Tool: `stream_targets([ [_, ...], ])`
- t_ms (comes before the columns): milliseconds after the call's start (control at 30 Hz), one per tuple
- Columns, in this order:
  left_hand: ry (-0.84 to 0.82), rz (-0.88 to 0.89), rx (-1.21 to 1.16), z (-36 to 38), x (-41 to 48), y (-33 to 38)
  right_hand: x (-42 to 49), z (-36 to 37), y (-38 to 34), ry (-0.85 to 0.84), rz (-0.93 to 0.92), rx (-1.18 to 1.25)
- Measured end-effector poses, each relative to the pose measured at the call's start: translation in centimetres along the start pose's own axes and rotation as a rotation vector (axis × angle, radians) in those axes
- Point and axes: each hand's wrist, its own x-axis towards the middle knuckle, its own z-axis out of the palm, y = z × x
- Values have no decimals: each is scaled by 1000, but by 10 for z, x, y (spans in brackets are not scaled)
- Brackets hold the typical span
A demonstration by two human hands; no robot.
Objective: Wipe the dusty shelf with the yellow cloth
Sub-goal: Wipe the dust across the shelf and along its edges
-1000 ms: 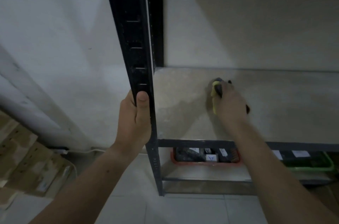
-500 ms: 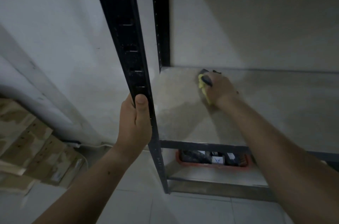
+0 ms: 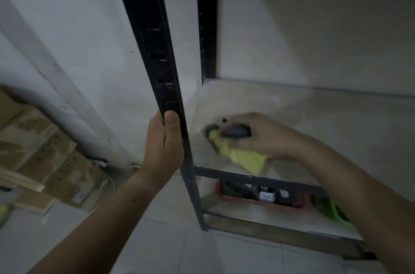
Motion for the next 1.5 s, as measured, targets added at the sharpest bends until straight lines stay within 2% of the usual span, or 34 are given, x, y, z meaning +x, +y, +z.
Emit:
stream_targets([
  [33, 5, 2, 1, 0, 0, -1, -6, 10, 1, -85, -42, -24],
  [67, 9, 2, 6, 1, 0, -1, -7, 21, 0, -100, -93, -34],
  [167, 38, -11, 17, 3, 1, -4, 19, 55, -10, 4, -203, 4],
  [300, 81, -16, 28, 1, 5, -12, 57, 78, -30, 124, -118, 111],
  [467, 10, 11, -68, -2, 7, -15, 67, 50, -7, 149, -52, -17],
  [533, 8, 10, -38, -1, 6, -15, 57, 17, 16, 303, 18, -109],
  [633, 17, 21, -13, 0, 5, -13, 21, -45, 68, 749, 102, -119],
  [667, 16, 22, -16, 0, 5, -12, 8, -66, 90, 871, 191, -162],
  [733, 19, 22, -22, 1, 6, -10, -13, -99, 134, 977, 472, -252],
  [800, 18, 13, -9, 2, 6, -9, -19, -109, 167, 912, 701, -318],
  [833, 15, 9, 2, 2, 6, -8, -15, -104, 175, 855, 752, -380],
  [967, 28, 25, 41, 2, 7, -7, 29, -72, 158, 752, 730, -559],
  [1000, 23, 39, 31, 3, 7, -8, 44, -61, 146, 731, 666, -556],
  [1067, 19, 38, -13, 4, 8, -11, 76, -29, 114, 742, 426, -479],
  [1133, 25, -30, -58, 3, 7, -17, 108, 8, 67, 644, 237, -370],
  [1233, 5, 4, -34, 1, 7, -17, 137, 39, 9, 163, 96, -129],
  [1267, -2, 18, -34, 2, 7, -14, 136, 40, 1, 80, 23, -54],
  [1333, 12, 25, -43, 1, 7, -10, 118, 25, 2, 119, -91, 79],
  [1400, 34, 8, -63, 2, 5, -10, 99, 0, 22, 375, -96, 108],
  [1467, 62, -27, -69, 3, 3, -10, 87, -30, 54, 630, 75, -34],
  [1500, 71, -37, -56, 3, 3, -10, 84, -40, 68, 669, 195, -134],
])
